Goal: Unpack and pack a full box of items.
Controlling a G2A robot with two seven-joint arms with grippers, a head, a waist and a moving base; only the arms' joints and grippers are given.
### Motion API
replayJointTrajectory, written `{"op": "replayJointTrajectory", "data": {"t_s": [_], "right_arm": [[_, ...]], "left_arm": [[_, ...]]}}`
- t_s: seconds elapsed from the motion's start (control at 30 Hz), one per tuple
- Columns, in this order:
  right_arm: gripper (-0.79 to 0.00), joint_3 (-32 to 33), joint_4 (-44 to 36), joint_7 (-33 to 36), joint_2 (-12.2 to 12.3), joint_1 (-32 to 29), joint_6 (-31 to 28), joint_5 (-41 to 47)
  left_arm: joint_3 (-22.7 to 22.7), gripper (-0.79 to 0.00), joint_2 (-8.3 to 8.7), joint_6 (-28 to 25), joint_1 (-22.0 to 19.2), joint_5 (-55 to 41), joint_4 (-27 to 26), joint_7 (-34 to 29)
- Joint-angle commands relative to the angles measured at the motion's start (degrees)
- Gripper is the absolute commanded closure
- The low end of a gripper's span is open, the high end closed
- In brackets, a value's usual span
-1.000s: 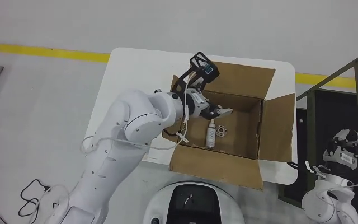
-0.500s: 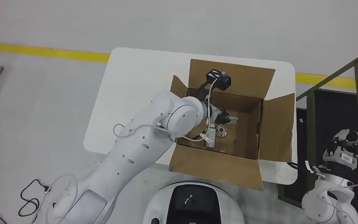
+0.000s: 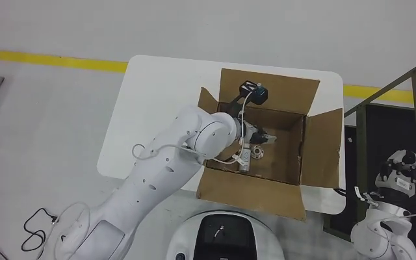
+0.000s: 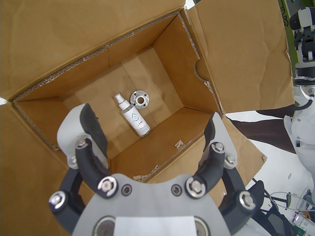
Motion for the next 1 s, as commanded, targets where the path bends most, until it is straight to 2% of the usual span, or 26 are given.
{"op": "replayJointTrajectory", "data": {"t_s": [0.0,0.23,0.57,0.83,0.9,0.97], "right_arm": [[0.000,0.00,0.00,0.00,0.00,0.00,0.00,0.00],[0.000,0.00,0.00,0.00,0.00,0.00,0.00,0.00],[0.000,0.00,0.00,0.00,0.00,0.00,0.00,0.00],[0.000,0.00,0.00,0.00,0.00,0.00,0.00,0.00],[0.000,0.00,0.00,0.00,0.00,0.00,0.00,0.00],[0.000,0.00,0.00,0.00,0.00,0.00,0.00,0.00]], "left_arm": [[0.63,-0.785,-0.21,-0.39,0.14,-0.15,0.05,1.21],[7.02,-0.785,-2.82,4.36,-3.66,-0.96,6.73,-0.02],[16.30,-0.785,-8.76,13.12,-8.88,-6.14,21.99,-2.34],[20.54,-0.785,-12.99,14.90,-11.18,-6.28,32.56,0.41],[20.84,-0.785,-13.78,14.15,-11.26,-6.76,33.77,1.50],[20.84,-0.785,-13.78,14.15,-11.26,-6.76,33.77,1.50]]}}
